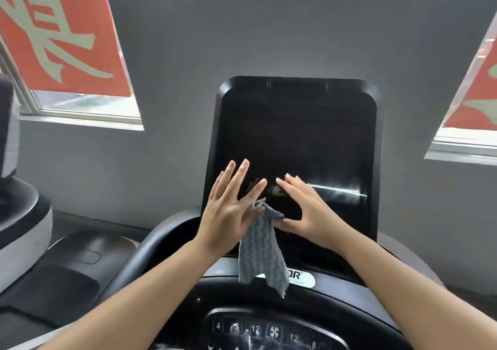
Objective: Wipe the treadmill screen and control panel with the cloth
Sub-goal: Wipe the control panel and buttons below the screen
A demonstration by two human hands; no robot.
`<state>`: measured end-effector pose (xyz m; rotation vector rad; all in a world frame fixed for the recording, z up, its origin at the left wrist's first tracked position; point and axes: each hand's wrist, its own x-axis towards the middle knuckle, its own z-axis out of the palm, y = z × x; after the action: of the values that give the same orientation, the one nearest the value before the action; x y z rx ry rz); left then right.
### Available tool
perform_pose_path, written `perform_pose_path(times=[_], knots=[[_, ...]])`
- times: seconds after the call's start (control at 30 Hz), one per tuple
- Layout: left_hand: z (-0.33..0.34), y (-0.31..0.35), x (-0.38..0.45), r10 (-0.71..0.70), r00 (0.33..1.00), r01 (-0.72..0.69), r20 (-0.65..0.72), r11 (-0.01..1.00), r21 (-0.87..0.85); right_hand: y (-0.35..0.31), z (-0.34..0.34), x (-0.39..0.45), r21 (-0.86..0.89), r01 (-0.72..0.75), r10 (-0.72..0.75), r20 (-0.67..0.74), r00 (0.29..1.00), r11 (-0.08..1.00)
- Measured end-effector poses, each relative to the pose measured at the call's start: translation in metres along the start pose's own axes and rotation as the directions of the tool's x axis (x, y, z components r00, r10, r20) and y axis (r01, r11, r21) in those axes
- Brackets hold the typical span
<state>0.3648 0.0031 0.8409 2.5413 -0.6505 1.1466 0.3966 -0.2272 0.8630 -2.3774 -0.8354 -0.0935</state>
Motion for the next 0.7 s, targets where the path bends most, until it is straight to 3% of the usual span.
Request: perform_pose_path(times=[0.17, 0.27, 0.37, 0.47, 0.57, 0.7], knots=[[-0.014, 0.032, -0.016, -0.024, 0.999, 0.023, 0.045, 0.999, 0.025, -0.01, -0.008, -0.008, 0.315, -0.006, -0.028, 0.104, 0.994, 0.949], [-0.027, 0.045, -0.036, -0.065, 0.995, 0.061, 0.074, 0.997, 0.052, -0.016, 0.001, -0.016, 0.278, 0.015, -0.05, 0.116, 0.992, 0.961], [-0.046, 0.051, -0.052, -0.112, 0.991, 0.109, 0.067, 0.993, 0.046, -0.028, 0.009, -0.028, 0.347, 0.031, -0.063, 0.081, 0.995, 0.937], [-0.064, 0.052, -0.061, -0.154, 0.987, 0.152, 0.047, 0.988, 0.032, -0.049, 0.013, -0.037, 0.323, 0.076, -0.135, 0.165, 0.977, 0.943], [-0.08, 0.049, -0.068, -0.125, 0.991, 0.125, 0.05, 0.992, 0.005, -0.067, 0.021, -0.038, 0.29, 0.109, -0.166, 0.181, 0.969, 0.951], [-0.1, 0.044, -0.073, -0.09, 0.992, 0.095, 0.092, 0.994, -0.051, -0.094, 0.025, -0.043, 0.399, 0.052, -0.168, 0.262, 0.95, 0.915]])
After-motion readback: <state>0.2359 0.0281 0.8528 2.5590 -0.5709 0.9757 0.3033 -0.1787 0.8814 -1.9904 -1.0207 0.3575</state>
